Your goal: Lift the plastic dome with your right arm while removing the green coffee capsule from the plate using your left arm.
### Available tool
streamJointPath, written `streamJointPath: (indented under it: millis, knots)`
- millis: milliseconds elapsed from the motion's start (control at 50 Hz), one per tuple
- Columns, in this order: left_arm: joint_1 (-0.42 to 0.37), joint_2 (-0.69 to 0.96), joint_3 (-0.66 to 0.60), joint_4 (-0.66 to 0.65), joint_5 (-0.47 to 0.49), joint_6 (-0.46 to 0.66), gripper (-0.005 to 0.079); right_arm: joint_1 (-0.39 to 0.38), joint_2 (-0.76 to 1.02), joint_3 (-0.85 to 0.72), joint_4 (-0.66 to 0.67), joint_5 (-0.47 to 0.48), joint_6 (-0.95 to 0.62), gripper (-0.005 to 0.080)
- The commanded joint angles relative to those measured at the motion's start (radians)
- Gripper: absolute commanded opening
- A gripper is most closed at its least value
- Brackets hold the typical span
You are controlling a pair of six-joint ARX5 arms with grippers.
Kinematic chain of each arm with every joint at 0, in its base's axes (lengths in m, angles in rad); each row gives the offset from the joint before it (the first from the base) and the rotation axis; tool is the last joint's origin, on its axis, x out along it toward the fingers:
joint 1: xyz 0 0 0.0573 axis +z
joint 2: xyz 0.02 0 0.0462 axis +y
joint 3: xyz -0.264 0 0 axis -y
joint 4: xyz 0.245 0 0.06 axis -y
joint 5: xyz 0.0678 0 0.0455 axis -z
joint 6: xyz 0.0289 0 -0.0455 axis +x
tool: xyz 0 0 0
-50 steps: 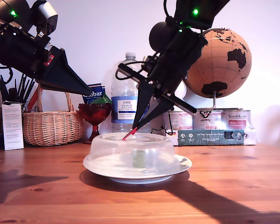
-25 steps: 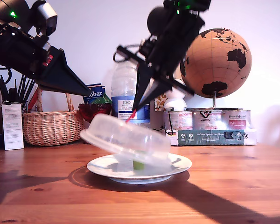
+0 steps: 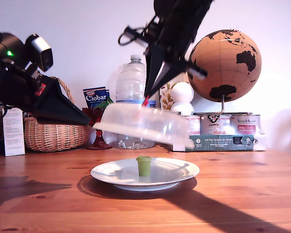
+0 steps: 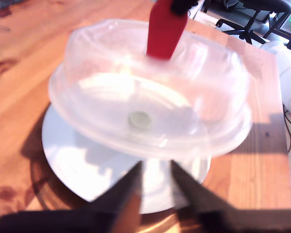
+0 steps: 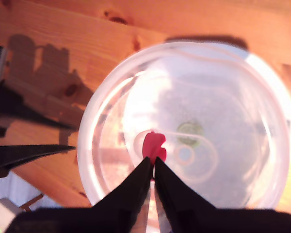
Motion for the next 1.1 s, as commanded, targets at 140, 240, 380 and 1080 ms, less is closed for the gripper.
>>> streamJointPath:
  millis: [140, 240, 380, 1080]
  knots:
    - [-0.010, 0.014, -0.003, 0.019, -0.029, 0.030, 0.0345, -0.034, 0.008, 0.100, -0.063, 0.015, -0.034, -0.0011]
    - [-0.027, 0.047, -0.003, 0.037, -0.028, 0.031, 0.0345, -0.043, 0.008, 0.136, -0.098, 0.023, -0.050, -0.0011]
    - [-0.038, 0.073, -0.003, 0.036, -0.028, 0.039, 0.0344, -0.043, 0.008, 0.148, -0.143, 0.023, -0.065, -0.0011]
    - [-0.025, 0.069, -0.003, -0.018, -0.040, 0.037, 0.0343, 0.035, 0.158, 0.148, -0.181, 0.130, -0.019, 0.0265]
